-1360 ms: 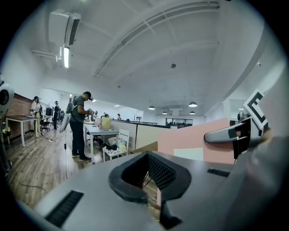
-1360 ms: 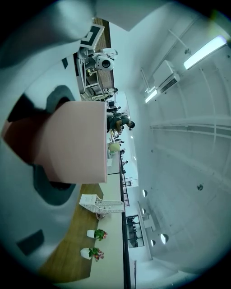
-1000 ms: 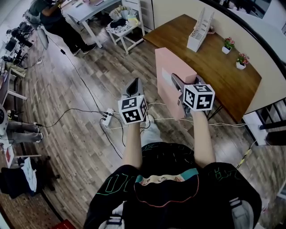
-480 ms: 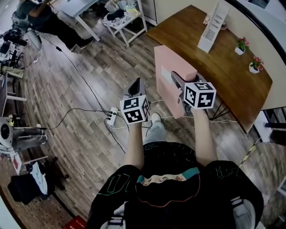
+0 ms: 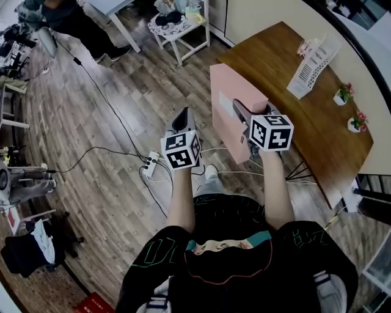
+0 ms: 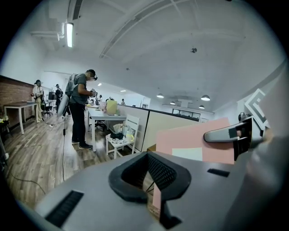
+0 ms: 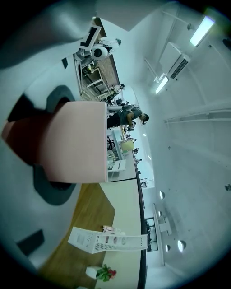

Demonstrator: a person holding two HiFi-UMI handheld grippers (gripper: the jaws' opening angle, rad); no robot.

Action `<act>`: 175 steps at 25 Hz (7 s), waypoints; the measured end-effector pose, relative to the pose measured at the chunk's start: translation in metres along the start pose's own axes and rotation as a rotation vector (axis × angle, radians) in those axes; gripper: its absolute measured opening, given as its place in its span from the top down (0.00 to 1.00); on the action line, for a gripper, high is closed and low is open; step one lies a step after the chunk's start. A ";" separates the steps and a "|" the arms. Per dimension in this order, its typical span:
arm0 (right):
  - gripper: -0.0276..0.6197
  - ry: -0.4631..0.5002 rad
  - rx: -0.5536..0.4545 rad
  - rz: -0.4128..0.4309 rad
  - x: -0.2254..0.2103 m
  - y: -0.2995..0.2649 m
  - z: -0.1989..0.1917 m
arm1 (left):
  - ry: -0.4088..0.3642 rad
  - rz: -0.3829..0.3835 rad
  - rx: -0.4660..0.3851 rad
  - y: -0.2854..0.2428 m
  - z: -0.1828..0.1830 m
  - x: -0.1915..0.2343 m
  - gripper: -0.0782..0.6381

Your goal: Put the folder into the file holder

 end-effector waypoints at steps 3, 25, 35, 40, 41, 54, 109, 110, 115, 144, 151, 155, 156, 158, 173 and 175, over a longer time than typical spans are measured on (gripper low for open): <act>0.51 0.015 -0.017 0.007 0.006 -0.019 0.019 | 0.020 0.002 -0.015 -0.017 0.015 0.015 0.89; 0.51 0.078 -0.079 0.126 -0.047 -0.100 0.130 | 0.011 0.039 -0.092 -0.133 0.099 -0.005 0.89; 0.52 0.110 -0.210 0.115 -0.073 -0.094 0.201 | -0.037 0.012 -0.181 -0.165 0.156 -0.027 0.89; 0.52 0.092 -0.253 0.033 -0.100 -0.086 0.222 | -0.065 -0.063 -0.195 -0.192 0.179 -0.046 0.89; 0.52 0.085 -0.262 0.015 -0.105 -0.083 0.225 | -0.073 -0.084 -0.195 -0.197 0.183 -0.051 0.89; 0.52 0.033 -0.385 -0.288 -0.171 -0.007 0.243 | -0.131 -0.383 -0.175 -0.245 0.196 -0.144 0.89; 0.52 -0.143 -0.456 -0.908 -0.306 0.132 0.237 | -0.222 -0.776 -0.102 -0.291 0.181 -0.321 0.89; 0.52 -0.146 -0.454 -0.915 -0.309 0.130 0.237 | -0.224 -0.772 -0.101 -0.294 0.182 -0.321 0.89; 0.52 -0.159 -0.449 -0.941 -0.326 0.117 0.242 | -0.233 -0.752 -0.105 -0.308 0.189 -0.318 0.89; 0.52 0.014 -0.637 -1.009 -0.348 0.091 0.268 | -0.297 -0.670 -0.027 -0.341 0.181 -0.303 0.89; 0.52 0.027 -0.665 -1.006 -0.349 0.094 0.272 | -0.293 -0.664 -0.002 -0.349 0.175 -0.299 0.89; 0.52 0.050 -0.678 -1.003 -0.352 0.089 0.264 | -0.288 -0.653 0.015 -0.351 0.168 -0.292 0.89; 0.52 0.049 -0.674 -1.001 -0.354 0.086 0.259 | -0.288 -0.649 0.021 -0.352 0.166 -0.290 0.89; 0.52 0.040 -0.656 -0.998 -0.360 0.080 0.248 | -0.288 -0.642 0.032 -0.354 0.163 -0.287 0.89; 0.51 -0.037 -0.438 -0.951 -0.381 0.031 0.160 | -0.267 -0.624 0.161 -0.358 0.110 -0.274 0.89; 0.51 -0.053 -0.396 -0.944 -0.381 0.031 0.158 | -0.266 -0.631 0.163 -0.355 0.107 -0.276 0.89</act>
Point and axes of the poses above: the fingertips, and each gripper's own axes: y backward along the fingers, x to its left, z out of its top, the point moved 2 cm from there along y, backward along the fingers, and after that the axes turned 1 degree about -y, right-handed, at the moved point
